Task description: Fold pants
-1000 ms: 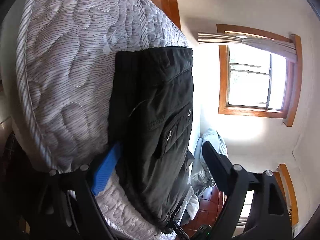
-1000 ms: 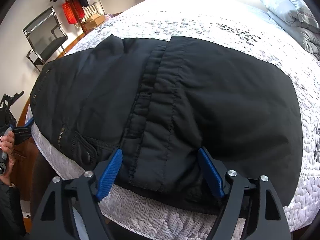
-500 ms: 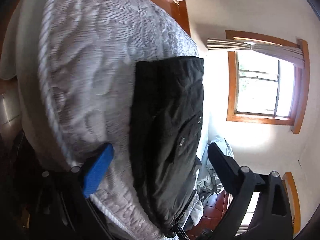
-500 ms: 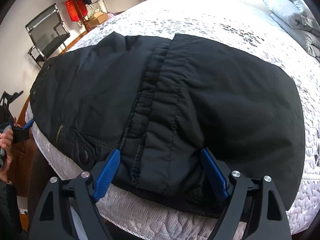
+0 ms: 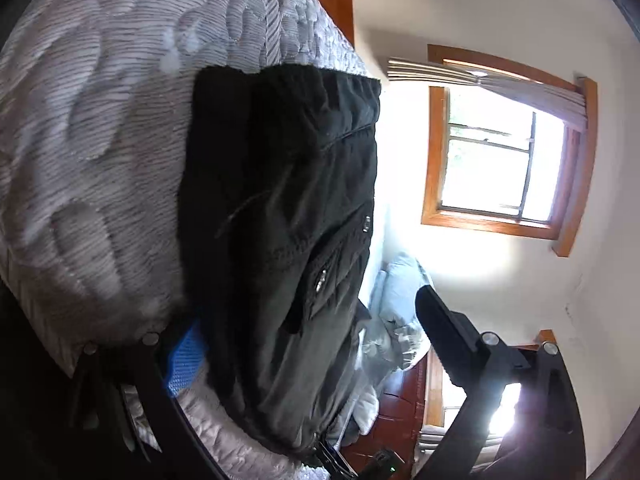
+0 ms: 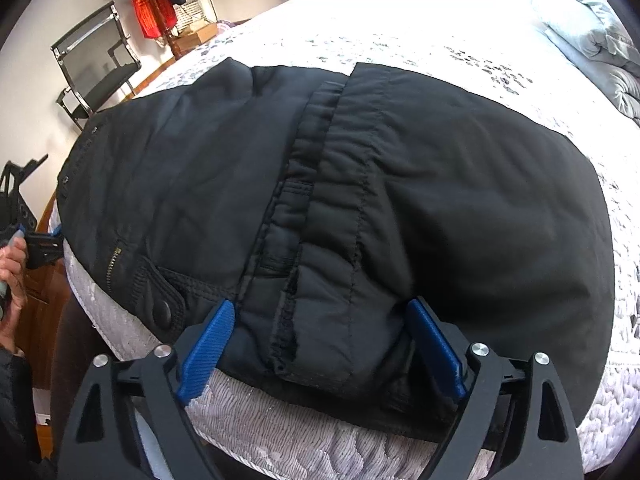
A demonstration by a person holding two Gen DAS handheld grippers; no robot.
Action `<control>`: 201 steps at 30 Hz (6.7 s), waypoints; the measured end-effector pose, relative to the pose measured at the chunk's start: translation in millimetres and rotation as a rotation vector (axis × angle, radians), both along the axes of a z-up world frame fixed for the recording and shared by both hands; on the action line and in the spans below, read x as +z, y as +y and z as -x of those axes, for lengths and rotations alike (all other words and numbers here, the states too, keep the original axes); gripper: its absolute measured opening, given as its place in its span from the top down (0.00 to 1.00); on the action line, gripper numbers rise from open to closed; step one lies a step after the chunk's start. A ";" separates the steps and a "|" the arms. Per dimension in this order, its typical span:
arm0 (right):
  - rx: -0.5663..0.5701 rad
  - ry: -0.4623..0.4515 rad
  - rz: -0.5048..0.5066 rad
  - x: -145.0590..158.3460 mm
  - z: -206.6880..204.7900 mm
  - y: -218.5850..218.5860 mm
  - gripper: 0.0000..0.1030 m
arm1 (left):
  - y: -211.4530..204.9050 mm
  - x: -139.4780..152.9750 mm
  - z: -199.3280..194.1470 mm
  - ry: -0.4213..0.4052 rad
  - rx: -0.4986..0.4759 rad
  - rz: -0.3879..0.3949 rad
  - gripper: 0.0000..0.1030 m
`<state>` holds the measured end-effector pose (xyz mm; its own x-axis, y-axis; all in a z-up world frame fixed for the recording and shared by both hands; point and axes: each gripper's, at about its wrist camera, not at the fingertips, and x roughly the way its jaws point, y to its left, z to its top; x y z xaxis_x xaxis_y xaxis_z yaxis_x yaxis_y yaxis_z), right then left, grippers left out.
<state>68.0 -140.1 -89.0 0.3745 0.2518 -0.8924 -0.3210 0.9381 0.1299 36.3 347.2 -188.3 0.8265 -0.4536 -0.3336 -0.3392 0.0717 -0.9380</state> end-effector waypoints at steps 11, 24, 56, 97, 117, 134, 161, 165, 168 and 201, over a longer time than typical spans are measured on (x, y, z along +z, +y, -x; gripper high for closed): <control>0.018 -0.009 0.006 -0.9 -1.0 3.3 0.10 | -16.2 5.0 -16.9 0.162 0.023 -0.088 0.81; -0.038 -0.016 -0.106 13.4 2.2 -30.8 0.11 | -113.8 143.4 -59.4 -0.117 -0.177 -0.558 0.83; -0.291 -0.081 -0.190 25.5 16.7 -137.8 0.11 | -378.9 110.8 -136.7 0.004 -0.847 -0.914 0.12; -0.251 -0.024 -0.479 24.2 -65.0 -86.9 0.77 | -318.9 81.0 -169.0 0.238 -0.749 -1.204 0.03; -0.246 -0.105 -0.666 62.1 -14.5 -146.7 0.87 | -283.4 95.7 -163.6 0.218 -0.637 -1.042 0.03; -0.421 -0.158 -0.604 68.0 7.0 -233.7 0.87 | -339.6 100.7 -165.5 0.159 -0.742 -1.081 0.03; -0.391 -0.030 -0.524 24.4 -69.9 -241.9 0.38 | -385.0 127.7 -200.4 0.092 -0.778 -1.204 0.03; -0.389 -0.004 -0.583 12.7 -77.0 -240.4 0.73 | -386.8 131.3 -199.9 0.081 -0.770 -1.224 0.03; -0.363 -0.027 -0.597 16.5 -74.9 -241.9 0.89 | -389.5 136.6 -197.0 0.057 -0.761 -1.237 0.03; -0.448 -0.072 -0.492 30.1 -43.2 -272.0 0.59 | -378.3 133.8 -180.9 0.046 -0.762 -1.249 0.03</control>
